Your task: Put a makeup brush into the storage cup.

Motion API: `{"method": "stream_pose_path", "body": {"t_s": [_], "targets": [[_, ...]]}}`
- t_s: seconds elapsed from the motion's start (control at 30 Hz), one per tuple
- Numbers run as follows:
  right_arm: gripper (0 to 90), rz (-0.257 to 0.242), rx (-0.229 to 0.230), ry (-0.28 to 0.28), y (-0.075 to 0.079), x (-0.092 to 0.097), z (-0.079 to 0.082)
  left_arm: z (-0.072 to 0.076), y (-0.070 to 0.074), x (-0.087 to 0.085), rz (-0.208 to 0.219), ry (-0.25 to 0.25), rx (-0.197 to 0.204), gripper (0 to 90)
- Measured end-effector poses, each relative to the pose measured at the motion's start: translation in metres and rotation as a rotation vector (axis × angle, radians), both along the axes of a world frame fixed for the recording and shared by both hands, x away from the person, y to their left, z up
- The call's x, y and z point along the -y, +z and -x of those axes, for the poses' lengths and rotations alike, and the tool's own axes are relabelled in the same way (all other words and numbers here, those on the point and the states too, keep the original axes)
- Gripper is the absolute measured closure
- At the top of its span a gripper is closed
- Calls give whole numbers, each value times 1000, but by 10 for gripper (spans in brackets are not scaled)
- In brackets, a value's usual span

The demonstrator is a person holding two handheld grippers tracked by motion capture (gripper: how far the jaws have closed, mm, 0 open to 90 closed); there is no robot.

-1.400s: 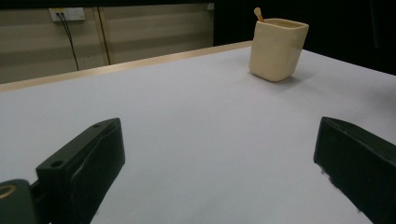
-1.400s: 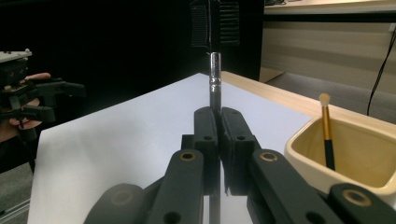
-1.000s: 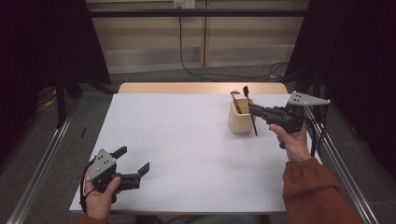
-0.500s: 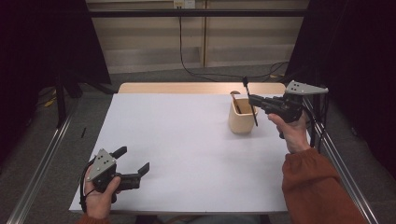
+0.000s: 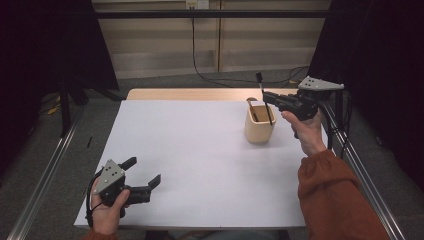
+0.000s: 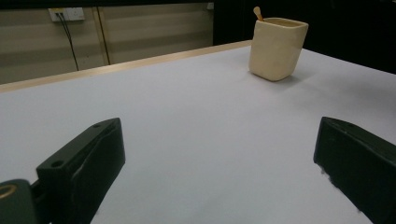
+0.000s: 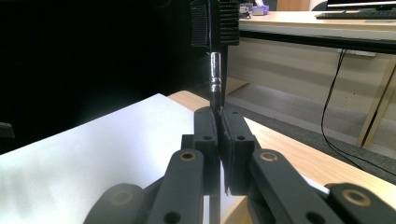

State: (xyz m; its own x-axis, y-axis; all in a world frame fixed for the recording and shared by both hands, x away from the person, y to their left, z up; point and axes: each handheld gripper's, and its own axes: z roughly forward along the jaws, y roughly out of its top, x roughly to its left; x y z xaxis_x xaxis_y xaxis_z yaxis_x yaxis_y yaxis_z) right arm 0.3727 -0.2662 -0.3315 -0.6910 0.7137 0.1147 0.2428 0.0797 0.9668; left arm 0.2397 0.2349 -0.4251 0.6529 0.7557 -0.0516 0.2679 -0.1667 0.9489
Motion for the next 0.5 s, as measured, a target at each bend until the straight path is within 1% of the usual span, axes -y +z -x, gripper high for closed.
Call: {"method": "stream_pose_path", "body": {"t_s": [0.2, 0.47, 0.5], "targets": [[854, -1, 7, -17, -1, -3, -10, -1, 0, -1, -2, -3, 0, 20], [855, -8, -4, -38, -5, -6, -25, -1, -1, 0, 1, -6, -2, 20], [855, -8, -5, -43, -5, -6, -26, -2, -1, 0, -3, -9, -5, 20]]}}
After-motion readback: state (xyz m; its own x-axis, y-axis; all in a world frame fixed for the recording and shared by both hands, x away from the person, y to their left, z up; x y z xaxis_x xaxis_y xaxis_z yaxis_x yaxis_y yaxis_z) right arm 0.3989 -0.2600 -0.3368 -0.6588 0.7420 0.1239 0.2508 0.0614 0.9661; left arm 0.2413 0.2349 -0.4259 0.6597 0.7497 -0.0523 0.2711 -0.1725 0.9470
